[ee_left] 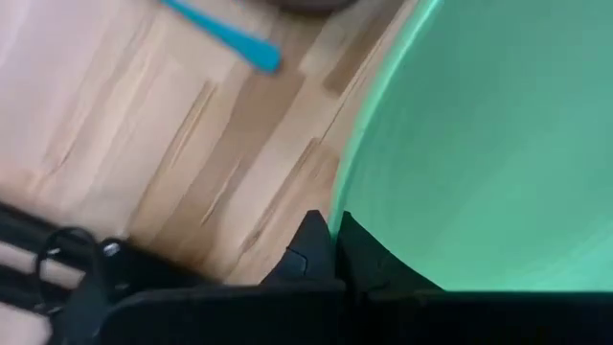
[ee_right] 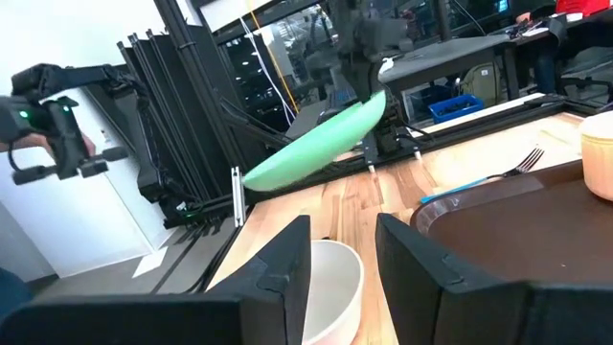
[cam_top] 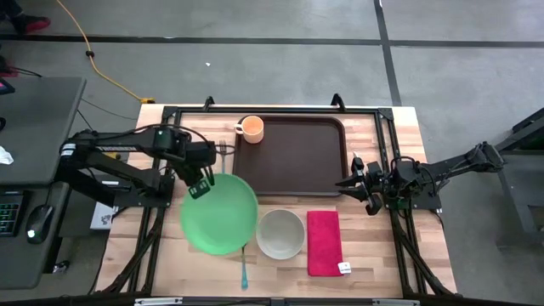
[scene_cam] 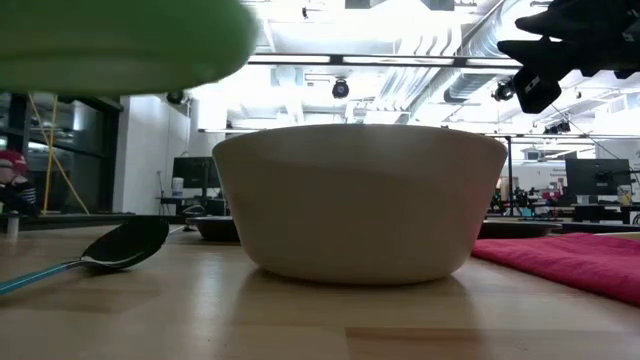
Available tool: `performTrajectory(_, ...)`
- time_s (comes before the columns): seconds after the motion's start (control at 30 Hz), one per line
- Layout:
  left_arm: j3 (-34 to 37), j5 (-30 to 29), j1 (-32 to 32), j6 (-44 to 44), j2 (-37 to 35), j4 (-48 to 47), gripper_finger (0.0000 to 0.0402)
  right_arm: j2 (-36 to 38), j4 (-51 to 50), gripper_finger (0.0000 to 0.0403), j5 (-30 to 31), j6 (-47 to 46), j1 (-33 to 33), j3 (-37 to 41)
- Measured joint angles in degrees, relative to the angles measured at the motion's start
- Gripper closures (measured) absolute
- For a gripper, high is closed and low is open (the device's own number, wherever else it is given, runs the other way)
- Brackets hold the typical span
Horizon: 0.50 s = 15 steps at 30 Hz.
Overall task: Set up tray
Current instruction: Put the green plate to the right of the orange mug on the brown tray
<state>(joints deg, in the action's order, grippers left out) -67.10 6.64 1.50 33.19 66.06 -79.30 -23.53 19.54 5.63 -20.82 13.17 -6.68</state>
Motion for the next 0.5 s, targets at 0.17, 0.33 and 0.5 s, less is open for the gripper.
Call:
performTrajectory(0.17, -2.1, -0.2, 0.0, 6.5, 0.3, 3.9, 0.0389, 0.0, -0.1, 0.0304, -0.1, 2.6, 0.0, 0.0)
performTrajectory(0.33, -2.3, -0.4, 0.0, 10.7, 1.6, 7.9, 0.0389, 0.0, -0.2, 0.0304, -1.4, 3.9, 0.0, 0.0)
performTrajectory(0.5, -2.3, -1.2, 0.0, 12.2, 4.1, 11.7, 0.0389, 0.0, -0.7, 0.0304, -1.5, 3.1, 0.0, 0.0)
